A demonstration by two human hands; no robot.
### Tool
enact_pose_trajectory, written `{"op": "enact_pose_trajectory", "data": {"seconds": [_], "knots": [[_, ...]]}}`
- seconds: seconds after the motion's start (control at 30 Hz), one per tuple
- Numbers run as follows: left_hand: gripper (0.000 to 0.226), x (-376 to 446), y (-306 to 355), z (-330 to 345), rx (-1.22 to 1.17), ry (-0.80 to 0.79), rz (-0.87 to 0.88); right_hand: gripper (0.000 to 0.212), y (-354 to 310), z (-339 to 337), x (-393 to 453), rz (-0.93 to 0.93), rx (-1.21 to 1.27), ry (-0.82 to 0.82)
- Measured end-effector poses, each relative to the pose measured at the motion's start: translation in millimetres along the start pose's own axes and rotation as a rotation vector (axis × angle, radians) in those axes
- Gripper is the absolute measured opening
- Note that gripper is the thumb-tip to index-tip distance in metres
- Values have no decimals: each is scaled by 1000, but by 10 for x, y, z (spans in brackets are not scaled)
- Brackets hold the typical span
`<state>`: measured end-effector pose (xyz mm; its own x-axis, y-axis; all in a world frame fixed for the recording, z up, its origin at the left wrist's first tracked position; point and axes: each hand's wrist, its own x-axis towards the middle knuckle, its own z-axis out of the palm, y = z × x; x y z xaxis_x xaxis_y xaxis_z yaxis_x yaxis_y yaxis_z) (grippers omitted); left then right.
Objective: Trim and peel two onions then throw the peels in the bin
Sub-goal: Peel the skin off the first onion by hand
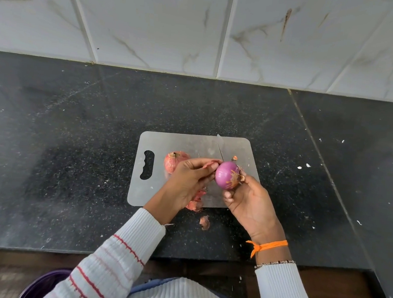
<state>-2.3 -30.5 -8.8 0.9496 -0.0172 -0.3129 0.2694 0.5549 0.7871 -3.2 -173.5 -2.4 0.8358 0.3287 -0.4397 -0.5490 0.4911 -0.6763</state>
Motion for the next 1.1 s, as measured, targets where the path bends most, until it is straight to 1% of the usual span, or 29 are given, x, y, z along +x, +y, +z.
{"op": "enact_pose_trajectory", "data": {"seconds": [0.07,0.13,0.23,0.27,0.33,0.37,0.4,0.47,0.53,0.6,0.67,0.73,0.77,0.8,0.87,0.9,0.97,1.0,1.1], "knots": [[15,12,-16,-21,42,18,19,27,4,7,-9,4,6,-3],[15,13,-21,-10,148,39,73,28,8,3,-3,5,4,-16],[12,29,-42,-1,436,124,191,28,17,-18,-8,-9,5,-31],[14,37,-54,-9,498,156,225,29,14,-27,-17,-16,32,-52],[17,23,-59,-13,505,194,241,35,-8,-35,-37,-41,72,-88],[17,6,-48,-8,514,188,248,36,-21,-30,-42,-55,55,-93],[19,-10,-35,5,549,166,266,33,-28,-21,-41,-69,14,-82],[33,-51,-25,57,648,92,302,23,-3,-15,-11,-94,-77,-8],[51,-103,0,101,719,64,300,23,49,-30,27,-118,-143,81],[62,-136,28,101,807,78,308,26,81,-46,39,-140,-228,151],[60,-161,52,83,812,68,312,28,77,-41,25,-165,-332,200],[49,-176,92,66,808,31,275,28,70,-39,21,-215,-426,224],[44,-175,109,55,825,-19,250,26,72,-43,23,-240,-462,228],[44,-171,114,41,856,-87,231,22,74,-36,19,-260,-476,219],[57,-157,95,22,930,-215,245,19,86,-28,19,-296,-486,154],[61,-152,70,18,956,-230,280,19,88,-21,17,-309,-487,111],[64,-143,28,19,963,-180,347,23,90,-17,33,-337,-469,56],[64,-135,19,17,951,-135,372,23,90,-22,44,-358,-471,59],[62,-125,33,13,910,-18,420,26,64,-40,51,-474,-620,149]]}}
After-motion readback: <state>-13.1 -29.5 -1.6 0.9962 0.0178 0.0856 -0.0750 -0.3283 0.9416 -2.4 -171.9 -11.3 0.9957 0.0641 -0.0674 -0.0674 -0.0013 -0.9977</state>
